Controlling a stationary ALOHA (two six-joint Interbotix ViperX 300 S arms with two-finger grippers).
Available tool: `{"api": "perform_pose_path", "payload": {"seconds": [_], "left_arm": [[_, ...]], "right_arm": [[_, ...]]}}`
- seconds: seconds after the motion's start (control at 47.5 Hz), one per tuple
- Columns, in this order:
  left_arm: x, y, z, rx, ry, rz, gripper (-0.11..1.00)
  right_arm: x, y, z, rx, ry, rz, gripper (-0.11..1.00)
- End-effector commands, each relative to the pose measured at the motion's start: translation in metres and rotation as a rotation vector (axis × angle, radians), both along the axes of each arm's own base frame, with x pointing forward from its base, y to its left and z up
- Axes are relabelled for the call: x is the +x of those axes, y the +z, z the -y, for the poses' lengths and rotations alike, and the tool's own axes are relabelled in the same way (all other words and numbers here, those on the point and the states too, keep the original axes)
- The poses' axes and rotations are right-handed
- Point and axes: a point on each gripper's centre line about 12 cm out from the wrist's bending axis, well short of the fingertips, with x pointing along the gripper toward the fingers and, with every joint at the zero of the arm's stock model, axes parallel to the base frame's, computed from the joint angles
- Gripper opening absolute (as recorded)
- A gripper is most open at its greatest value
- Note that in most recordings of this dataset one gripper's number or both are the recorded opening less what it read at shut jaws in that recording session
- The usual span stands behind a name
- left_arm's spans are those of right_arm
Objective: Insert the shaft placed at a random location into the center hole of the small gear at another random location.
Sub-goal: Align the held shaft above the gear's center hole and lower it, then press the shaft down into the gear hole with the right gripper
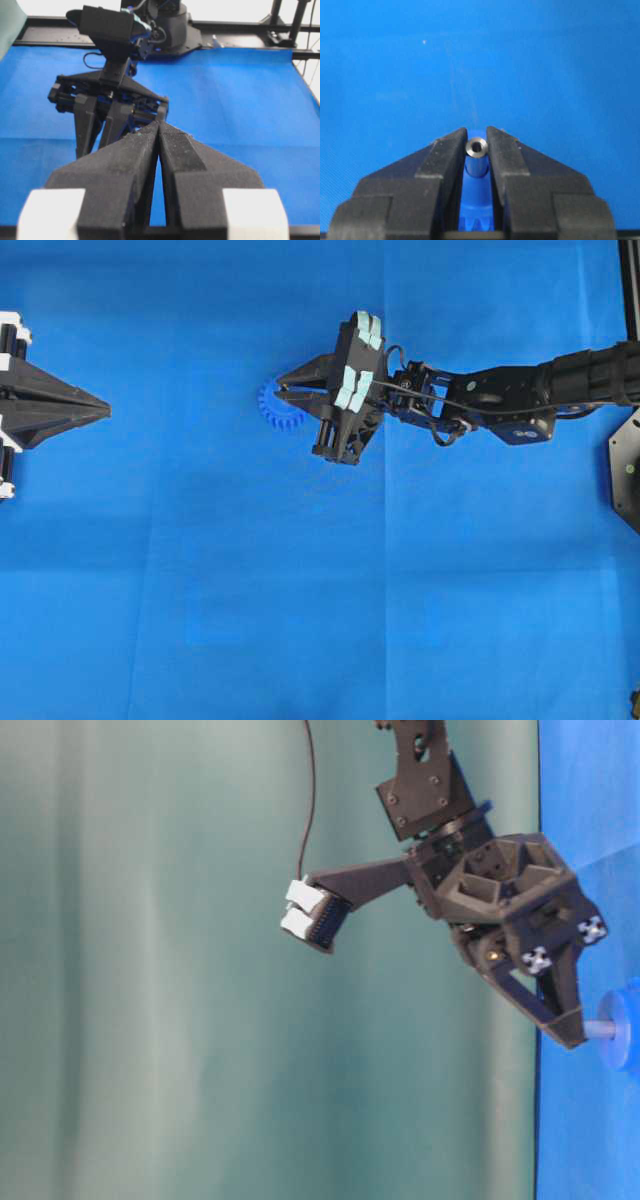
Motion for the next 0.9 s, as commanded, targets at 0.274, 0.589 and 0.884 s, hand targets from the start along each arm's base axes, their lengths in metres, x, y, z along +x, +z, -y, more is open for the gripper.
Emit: {"api": "perform_pose_path", "payload": {"seconds": [0.274,0.589,0.884], "left_arm": [[0.0016,0.003,0.0,-0.003,0.0,0.011,0.0],[0.0017,0.0038,0.0003,-0.002,-0.002,0.014,0.0],[0.0016,0.003,0.0003,-0.002,-0.002,0.011,0.0]], "right_arm": [[0.0065,0.0052,0.0012,-0.003,-0.004,0.026,0.03],[0.0071,0.0037,0.0008,0.003,-0.001,0.01,0.03],[0.0064,0.0026,0.0006,0.01,-0.003,0.004,0.32]]}}
